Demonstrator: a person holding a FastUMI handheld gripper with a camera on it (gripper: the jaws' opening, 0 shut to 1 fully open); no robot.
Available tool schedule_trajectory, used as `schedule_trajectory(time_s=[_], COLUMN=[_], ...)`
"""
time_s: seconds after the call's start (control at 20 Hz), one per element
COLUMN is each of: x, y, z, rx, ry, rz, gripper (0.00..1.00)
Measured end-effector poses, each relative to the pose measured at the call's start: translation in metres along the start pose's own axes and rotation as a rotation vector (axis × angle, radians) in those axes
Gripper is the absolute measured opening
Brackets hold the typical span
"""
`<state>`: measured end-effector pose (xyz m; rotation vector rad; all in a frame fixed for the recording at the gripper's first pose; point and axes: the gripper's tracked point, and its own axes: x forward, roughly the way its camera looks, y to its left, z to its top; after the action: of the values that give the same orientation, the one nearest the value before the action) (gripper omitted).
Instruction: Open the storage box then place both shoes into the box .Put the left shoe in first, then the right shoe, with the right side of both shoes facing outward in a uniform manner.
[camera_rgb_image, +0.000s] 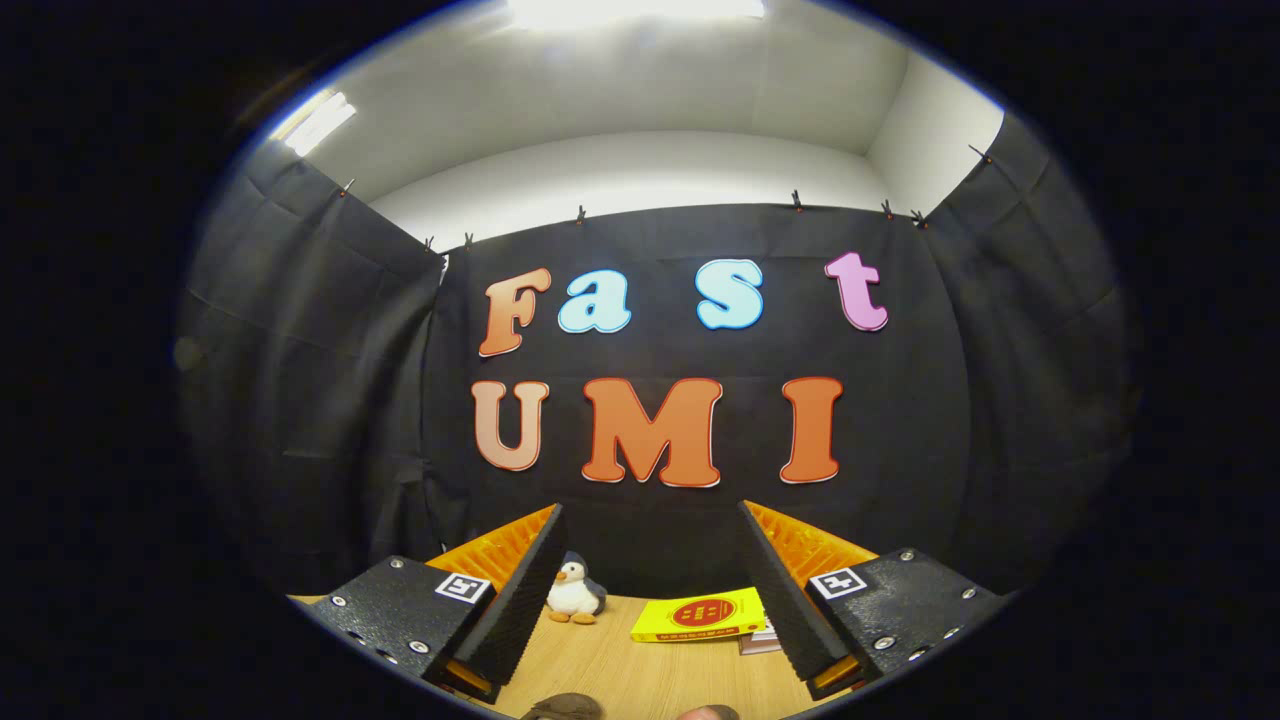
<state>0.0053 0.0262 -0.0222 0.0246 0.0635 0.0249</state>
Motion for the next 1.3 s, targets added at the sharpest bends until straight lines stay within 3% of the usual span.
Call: schedule_trajectory(time_s=[0.35,0.6,0.85,1.05,1.3], x=[-0.011,-0.023,-0.040,-0.049,-0.064], y=[0.048,0.103,0.139,0.168,0.196], z=[-0.058,-0.123,-0.164,-0.196,-0.228], rx=[0.129,0.234,0.276,0.397,0.541], ry=[0.183,0.446,0.620,0.762,0.926], rz=[0.155,0.327,0.431,0.505,0.540], gripper=[1.00,0.99,0.97,0.97,0.97])
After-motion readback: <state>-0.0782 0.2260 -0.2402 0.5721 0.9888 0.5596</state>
